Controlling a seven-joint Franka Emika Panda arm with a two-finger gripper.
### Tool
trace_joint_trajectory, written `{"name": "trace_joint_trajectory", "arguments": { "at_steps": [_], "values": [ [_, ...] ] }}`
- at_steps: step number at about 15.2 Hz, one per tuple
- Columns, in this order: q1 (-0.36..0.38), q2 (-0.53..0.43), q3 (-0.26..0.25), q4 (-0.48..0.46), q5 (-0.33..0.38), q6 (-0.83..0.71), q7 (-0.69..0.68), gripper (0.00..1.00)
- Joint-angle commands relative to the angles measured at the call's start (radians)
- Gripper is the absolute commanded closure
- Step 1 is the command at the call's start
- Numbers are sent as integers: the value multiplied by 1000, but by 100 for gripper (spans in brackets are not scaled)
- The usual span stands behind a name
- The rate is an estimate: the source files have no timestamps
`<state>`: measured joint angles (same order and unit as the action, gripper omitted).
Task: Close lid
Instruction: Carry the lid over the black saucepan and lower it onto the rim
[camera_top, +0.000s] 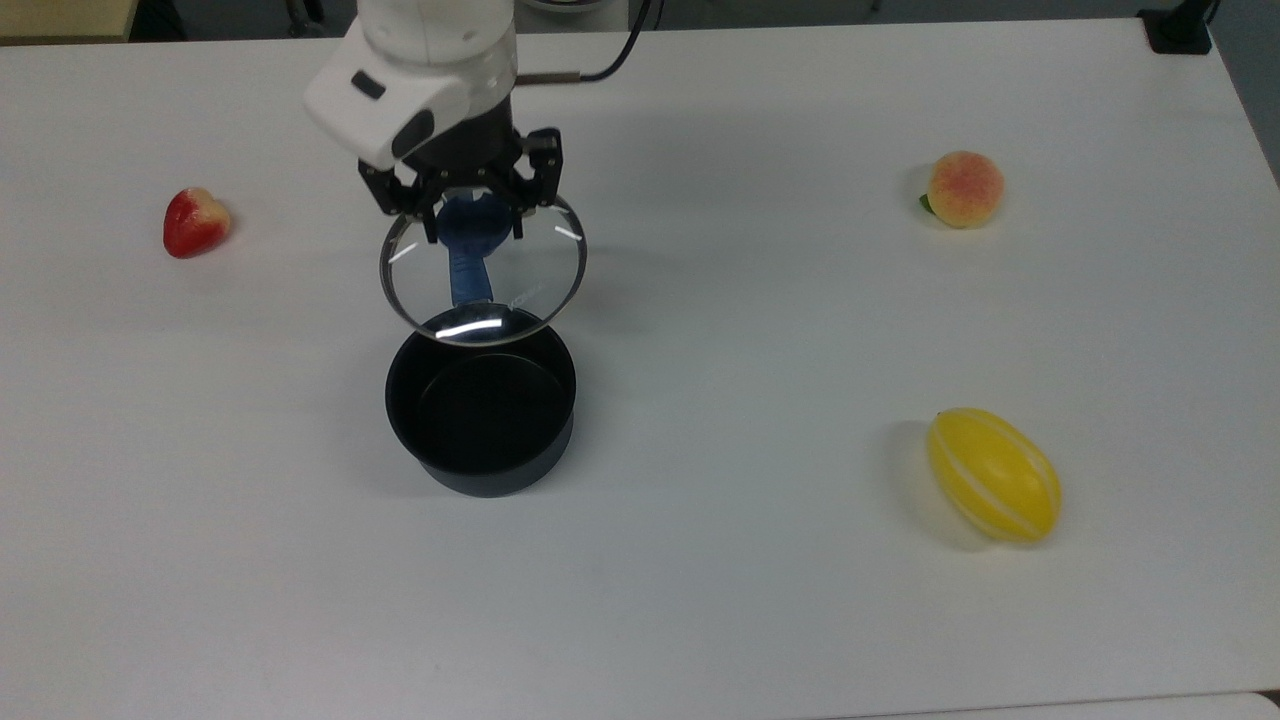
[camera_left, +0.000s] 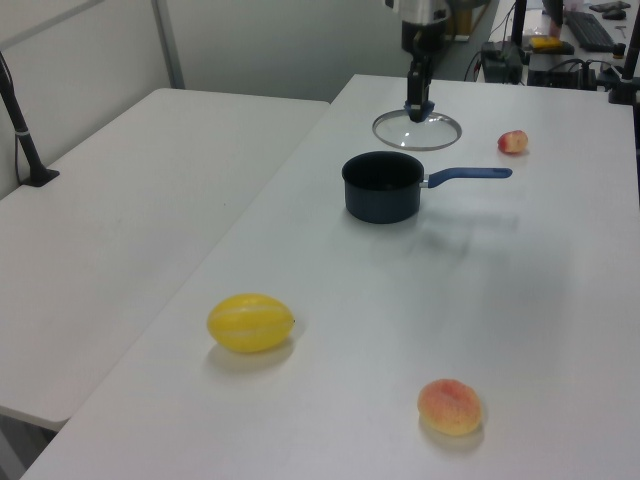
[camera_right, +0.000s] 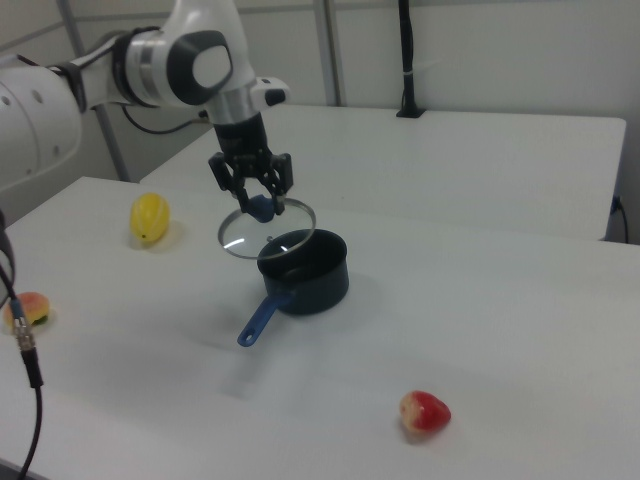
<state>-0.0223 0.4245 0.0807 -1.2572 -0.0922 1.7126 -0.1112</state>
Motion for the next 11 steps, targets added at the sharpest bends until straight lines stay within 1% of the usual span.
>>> {"name": "trace_joint_trajectory", "arguments": {
  "at_steps": [1, 3, 6, 9, 11],
  "values": [
    [16, 94, -22, 73, 11, 19, -18, 86],
    [16, 114, -22, 81, 11, 34, -15, 86],
    [21, 181, -32, 151, 8, 39, -12, 86],
    [27, 188, -41, 151, 8, 87, -10, 87],
    [33, 204, -51, 153, 8, 91, -8, 87]
  ]
}}
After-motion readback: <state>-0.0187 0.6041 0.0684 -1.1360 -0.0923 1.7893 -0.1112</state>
